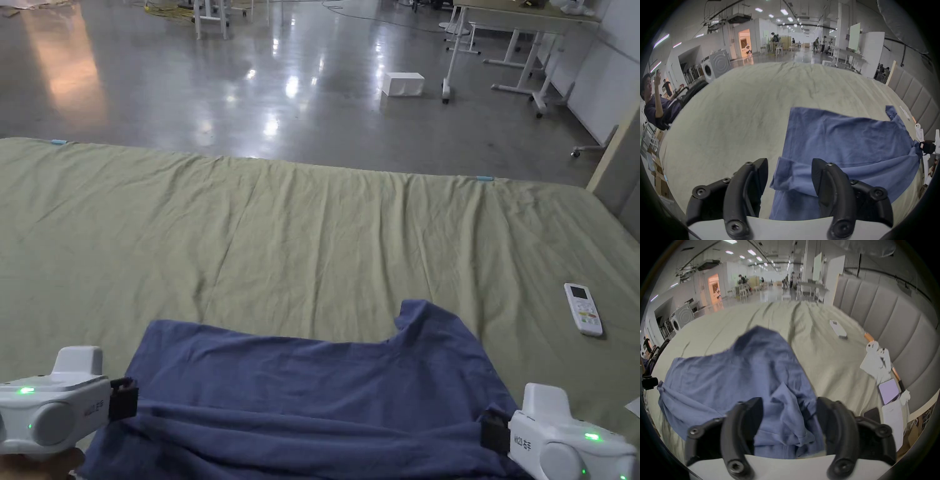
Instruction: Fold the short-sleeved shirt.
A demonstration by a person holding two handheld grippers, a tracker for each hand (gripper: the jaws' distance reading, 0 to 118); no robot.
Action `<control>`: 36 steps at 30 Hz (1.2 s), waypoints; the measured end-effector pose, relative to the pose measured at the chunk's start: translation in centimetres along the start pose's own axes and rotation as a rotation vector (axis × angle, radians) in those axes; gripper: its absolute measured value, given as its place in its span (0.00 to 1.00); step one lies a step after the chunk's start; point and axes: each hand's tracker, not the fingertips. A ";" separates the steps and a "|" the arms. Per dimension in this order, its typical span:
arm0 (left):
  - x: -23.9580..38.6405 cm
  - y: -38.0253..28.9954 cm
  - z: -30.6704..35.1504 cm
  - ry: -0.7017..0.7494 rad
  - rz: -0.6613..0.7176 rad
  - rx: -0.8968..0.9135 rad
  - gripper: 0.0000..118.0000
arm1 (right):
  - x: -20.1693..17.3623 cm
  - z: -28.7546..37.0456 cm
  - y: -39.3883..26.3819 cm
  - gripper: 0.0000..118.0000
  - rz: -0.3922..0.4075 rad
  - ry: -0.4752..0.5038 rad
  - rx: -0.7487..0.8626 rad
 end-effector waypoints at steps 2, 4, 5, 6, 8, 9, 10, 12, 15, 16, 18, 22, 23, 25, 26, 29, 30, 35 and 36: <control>0.6 0.5 1.5 -0.014 -0.017 0.075 0.49 | -0.7 2.0 0.6 0.65 0.002 0.007 0.102; 1.7 0.9 3.5 -0.016 -0.032 0.163 0.49 | -1.6 4.1 1.4 0.65 0.001 0.011 0.205; 2.1 1.1 4.4 -0.020 -0.034 0.211 0.49 | -2.1 5.0 1.7 0.65 0.003 0.011 0.258; 2.5 1.2 5.2 -0.021 -0.031 0.250 0.49 | -2.5 5.7 1.9 0.65 0.008 0.013 0.300; 3.7 1.4 7.3 -0.042 -0.038 0.340 0.49 | -3.5 7.5 2.4 0.64 0.020 0.020 0.382; 4.1 1.4 8.1 -0.045 -0.040 0.377 0.48 | -4.0 8.3 2.4 0.59 0.022 0.021 0.420; 4.6 1.5 8.9 -0.043 -0.043 0.416 0.47 | -4.5 9.0 2.5 0.54 0.022 0.022 0.470; 5.5 1.5 10.4 -0.036 -0.055 0.480 0.38 | -5.5 10.4 2.5 0.40 0.026 0.012 0.550; 6.7 1.3 12.4 -0.016 -0.039 0.542 0.22 | -6.5 12.2 2.7 0.22 0.039 -0.013 0.669; 6.9 1.2 12.9 -0.013 -0.023 0.556 0.18 | -6.7 12.4 2.5 0.17 0.003 0.011 0.641; 7.2 1.0 13.9 -0.020 -0.002 0.578 0.08 | -7.1 12.9 2.4 0.06 0.005 0.004 0.675; 7.8 0.5 15.3 -0.006 -0.028 0.636 0.05 | -7.5 13.9 2.1 0.04 0.012 -0.003 0.727; 7.8 0.5 15.6 -0.008 -0.039 0.645 0.04 | -7.5 13.9 2.1 0.01 0.009 0.006 0.723; 7.8 0.5 16.0 -0.003 -0.042 0.653 0.03 | -7.6 14.1 1.9 0.00 0.007 0.014 0.724; 7.8 0.6 16.0 -0.001 -0.043 0.647 0.03 | -7.6 14.2 1.9 0.00 0.025 0.007 0.739; 7.0 0.7 15.7 0.002 -0.027 0.611 0.02 | -7.6 14.2 1.9 0.00 0.029 0.013 0.733; 6.7 0.7 15.5 0.006 -0.028 0.586 0.02 | -7.7 14.2 1.8 0.00 0.029 0.019 0.729; 3.8 -0.2 13.5 0.026 -0.041 0.414 0.02 | -7.6 13.8 1.5 0.00 0.048 0.022 0.711; 3.2 -0.3 12.8 0.016 -0.049 0.341 0.02 | -7.6 13.6 1.5 0.00 0.051 0.023 0.703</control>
